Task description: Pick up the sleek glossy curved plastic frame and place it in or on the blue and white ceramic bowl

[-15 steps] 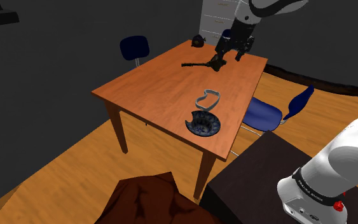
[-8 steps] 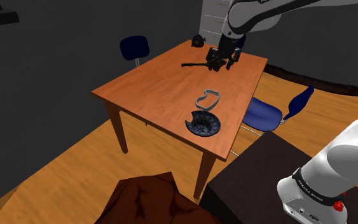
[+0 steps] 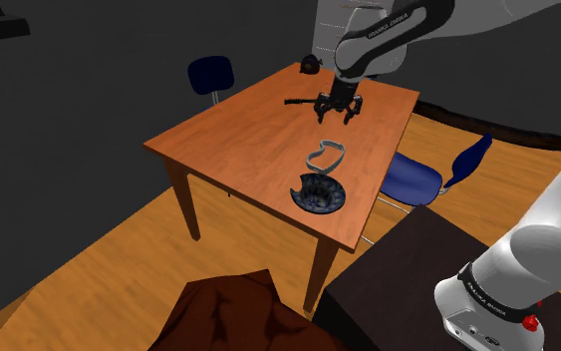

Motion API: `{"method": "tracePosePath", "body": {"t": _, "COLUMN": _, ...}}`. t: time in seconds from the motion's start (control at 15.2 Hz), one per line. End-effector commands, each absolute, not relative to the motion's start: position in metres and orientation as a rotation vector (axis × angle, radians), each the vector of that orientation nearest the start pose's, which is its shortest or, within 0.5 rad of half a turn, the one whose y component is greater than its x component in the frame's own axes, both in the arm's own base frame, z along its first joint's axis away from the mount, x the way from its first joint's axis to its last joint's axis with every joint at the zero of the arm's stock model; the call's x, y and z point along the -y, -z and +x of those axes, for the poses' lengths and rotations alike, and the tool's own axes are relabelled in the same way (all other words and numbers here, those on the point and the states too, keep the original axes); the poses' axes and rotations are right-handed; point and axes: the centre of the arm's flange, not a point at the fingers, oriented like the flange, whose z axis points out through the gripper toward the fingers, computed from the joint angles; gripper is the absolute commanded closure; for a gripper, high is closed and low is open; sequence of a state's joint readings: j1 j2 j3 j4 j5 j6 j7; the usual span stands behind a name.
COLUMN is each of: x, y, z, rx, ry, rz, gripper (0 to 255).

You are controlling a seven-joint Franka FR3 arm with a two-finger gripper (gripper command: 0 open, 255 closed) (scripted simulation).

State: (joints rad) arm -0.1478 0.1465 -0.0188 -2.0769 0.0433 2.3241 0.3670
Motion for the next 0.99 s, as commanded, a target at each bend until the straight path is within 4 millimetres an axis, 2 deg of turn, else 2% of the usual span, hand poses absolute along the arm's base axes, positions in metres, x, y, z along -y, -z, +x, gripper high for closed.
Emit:
{"method": "tracePosePath", "body": {"t": 0.0, "x": 0.108, "y": -0.347, "z": 0.587, "rx": -0.910, "ry": 0.133, "rz": -2.957, "gripper": 0}}
{"method": "tracePosePath", "body": {"t": 0.46, "x": 0.148, "y": -0.271, "z": 0.629, "rx": -1.083, "ry": 0.071, "rz": -2.881, "gripper": 0}}
{"method": "tracePosePath", "body": {"t": 0.92, "x": 0.189, "y": -0.194, "z": 0.662, "rx": -1.245, "ry": 0.010, "rz": -2.798, "gripper": 0}}
